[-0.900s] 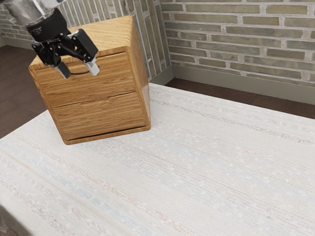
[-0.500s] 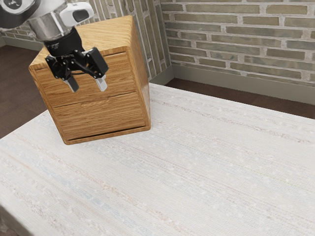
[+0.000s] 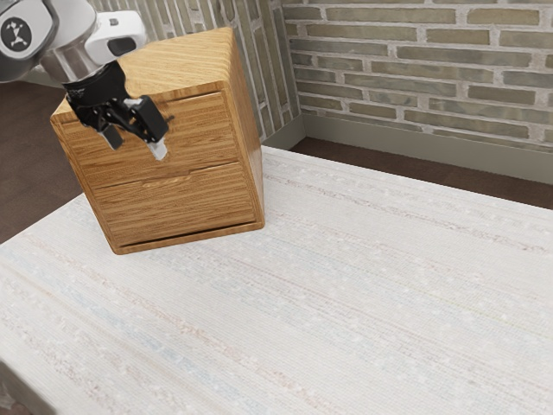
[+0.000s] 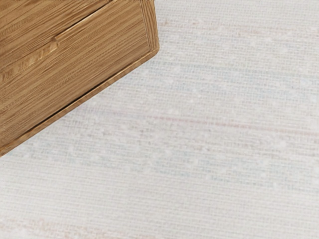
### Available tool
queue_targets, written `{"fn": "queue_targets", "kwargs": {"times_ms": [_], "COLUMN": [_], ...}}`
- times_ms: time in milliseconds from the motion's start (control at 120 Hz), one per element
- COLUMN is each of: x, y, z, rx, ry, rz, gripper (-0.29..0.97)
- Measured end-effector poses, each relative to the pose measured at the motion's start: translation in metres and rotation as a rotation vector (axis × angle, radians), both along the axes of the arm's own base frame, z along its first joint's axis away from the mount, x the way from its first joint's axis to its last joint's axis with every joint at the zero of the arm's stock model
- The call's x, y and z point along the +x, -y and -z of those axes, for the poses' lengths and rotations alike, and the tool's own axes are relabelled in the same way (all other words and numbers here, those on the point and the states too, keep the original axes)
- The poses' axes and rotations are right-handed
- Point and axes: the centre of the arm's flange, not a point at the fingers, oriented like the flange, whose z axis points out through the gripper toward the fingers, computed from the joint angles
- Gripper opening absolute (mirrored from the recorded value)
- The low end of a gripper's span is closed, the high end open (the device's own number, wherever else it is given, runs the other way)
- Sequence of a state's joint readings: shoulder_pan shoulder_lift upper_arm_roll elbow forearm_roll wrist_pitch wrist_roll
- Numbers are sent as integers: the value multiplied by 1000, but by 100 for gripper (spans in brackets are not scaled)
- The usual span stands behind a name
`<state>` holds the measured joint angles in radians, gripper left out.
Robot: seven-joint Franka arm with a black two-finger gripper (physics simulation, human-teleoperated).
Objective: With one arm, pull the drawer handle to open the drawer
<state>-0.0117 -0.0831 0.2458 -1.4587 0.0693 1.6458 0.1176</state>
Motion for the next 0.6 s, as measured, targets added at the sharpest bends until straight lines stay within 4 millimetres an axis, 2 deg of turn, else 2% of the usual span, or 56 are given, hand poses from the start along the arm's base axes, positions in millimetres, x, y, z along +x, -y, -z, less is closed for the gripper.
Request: {"fn": "queue_targets", "kwargs": {"times_ms": [117, 275, 392, 467, 600], "x": [13, 43, 53, 55, 45], "y": [-6, -9, -15, -30, -75], "z": [11, 45, 53, 56, 54], "rx": [34, 65, 88, 102, 128], "ry": [2, -38, -29, -23, -9], "rz": [34, 93, 122, 122, 100], "gripper": [68, 68, 68, 68, 68]}}
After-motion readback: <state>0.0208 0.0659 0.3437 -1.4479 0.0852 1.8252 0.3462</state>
